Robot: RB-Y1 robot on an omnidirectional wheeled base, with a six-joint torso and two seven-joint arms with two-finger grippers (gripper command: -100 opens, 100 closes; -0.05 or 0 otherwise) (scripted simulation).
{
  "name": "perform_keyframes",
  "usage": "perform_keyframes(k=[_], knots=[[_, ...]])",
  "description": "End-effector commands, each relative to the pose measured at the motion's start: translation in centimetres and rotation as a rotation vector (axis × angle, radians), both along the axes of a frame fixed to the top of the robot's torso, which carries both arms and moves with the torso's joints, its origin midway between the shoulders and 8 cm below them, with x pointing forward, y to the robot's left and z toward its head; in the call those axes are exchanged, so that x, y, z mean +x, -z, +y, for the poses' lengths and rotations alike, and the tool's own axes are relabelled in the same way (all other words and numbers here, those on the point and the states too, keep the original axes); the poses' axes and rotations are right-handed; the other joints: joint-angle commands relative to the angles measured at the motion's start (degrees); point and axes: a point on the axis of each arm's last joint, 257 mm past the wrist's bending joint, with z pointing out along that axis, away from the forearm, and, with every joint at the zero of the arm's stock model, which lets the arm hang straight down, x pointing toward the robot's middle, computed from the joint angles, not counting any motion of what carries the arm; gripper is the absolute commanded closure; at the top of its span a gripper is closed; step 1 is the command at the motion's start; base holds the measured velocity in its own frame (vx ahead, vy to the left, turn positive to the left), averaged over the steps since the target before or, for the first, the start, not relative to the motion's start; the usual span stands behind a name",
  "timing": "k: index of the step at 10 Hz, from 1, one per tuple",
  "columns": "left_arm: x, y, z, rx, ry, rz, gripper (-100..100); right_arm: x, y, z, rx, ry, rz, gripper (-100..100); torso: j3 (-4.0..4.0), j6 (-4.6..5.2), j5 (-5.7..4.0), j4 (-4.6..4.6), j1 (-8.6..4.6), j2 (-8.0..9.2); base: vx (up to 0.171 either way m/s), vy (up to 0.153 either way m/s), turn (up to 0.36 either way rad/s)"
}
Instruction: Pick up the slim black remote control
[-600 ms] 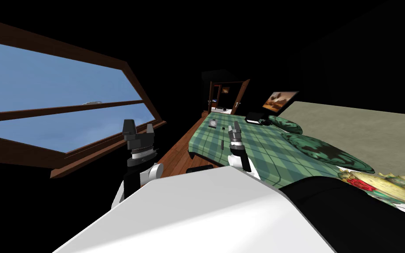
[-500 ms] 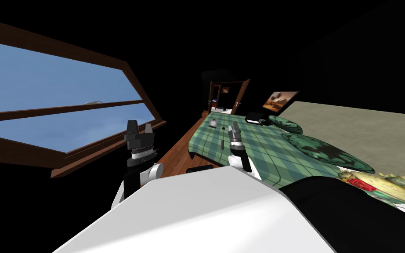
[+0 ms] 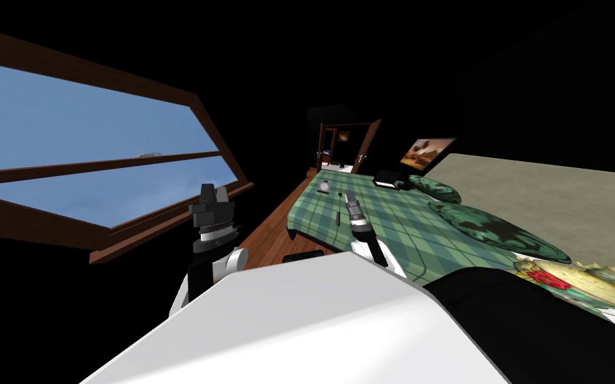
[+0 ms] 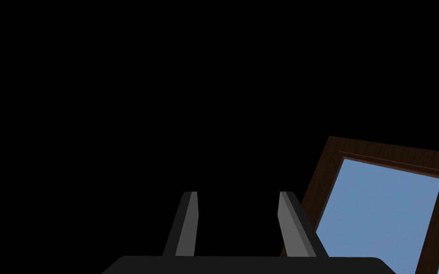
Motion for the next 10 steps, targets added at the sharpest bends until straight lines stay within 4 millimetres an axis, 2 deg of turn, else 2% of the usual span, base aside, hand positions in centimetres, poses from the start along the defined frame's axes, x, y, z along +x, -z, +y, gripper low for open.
perform_keyframes(k=[1, 3, 4, 6, 7, 8, 9, 10], knots=[[0.0, 0.0, 0.0, 0.000, 0.000, 0.000, 0, -0.1, 1.5, 1.1, -0.118, 0.003, 0.039, -100, 0.00, 0.00, 0.00, 0.00, 0.00, 0.00, -0.026, 0.017, 0.036], [0.0, 0.0, 0.0, 0.000, 0.000, 0.000, 0, -0.5, 3.9, 2.2, -0.273, 0.002, 0.091, -100, -0.01, 0.00, 0.00, 0.00, 0.00, -0.02, -0.023, 0.012, 0.052], [0.0, 0.0, 0.0, 0.000, 0.000, 0.000, 0, -0.5, 4.0, 2.3, -0.293, 0.004, 0.091, -100, -0.02, 0.00, -0.01, -0.01, -0.02, -0.03, -0.012, 0.008, 0.017], [0.0, 0.0, 0.0, 0.000, 0.000, 0.000, 0, -1.2, 7.0, 3.4, -0.462, -0.010, 0.144, -100, -0.05, -0.01, 0.00, -0.02, -0.01, -0.10, -0.003, 0.011, 0.063], [0.0, 0.0, 0.0, 0.000, 0.000, 0.000, 0, -1.2, 7.1, 3.5, -0.484, -0.009, 0.143, -100, -0.06, 0.00, 0.00, -0.02, -0.01, -0.10, -0.001, 0.008, 0.025], [0.0, 0.0, 0.0, 0.000, 0.000, 0.000, 0, -1.7, 8.8, 4.0, -0.575, -0.022, 0.169, -100, -0.07, 0.00, 0.00, -0.02, -0.02, -0.12, 0.005, 0.009, 0.049], [0.0, 0.0, 0.0, 0.000, 0.000, 0.000, 0, -1.7, 8.8, 4.1, -0.585, -0.022, 0.168, -100, -0.08, -0.01, 0.00, -0.03, -0.02, -0.13, 0.006, 0.006, 0.035], [0.0, 0.0, 0.0, 0.000, 0.000, 0.000, 0, -2.3, 10.7, 4.5, -0.680, -0.038, 0.193, -100, -0.08, 0.00, -0.01, -0.03, -0.02, -0.14, 0.011, 0.007, 0.077]])
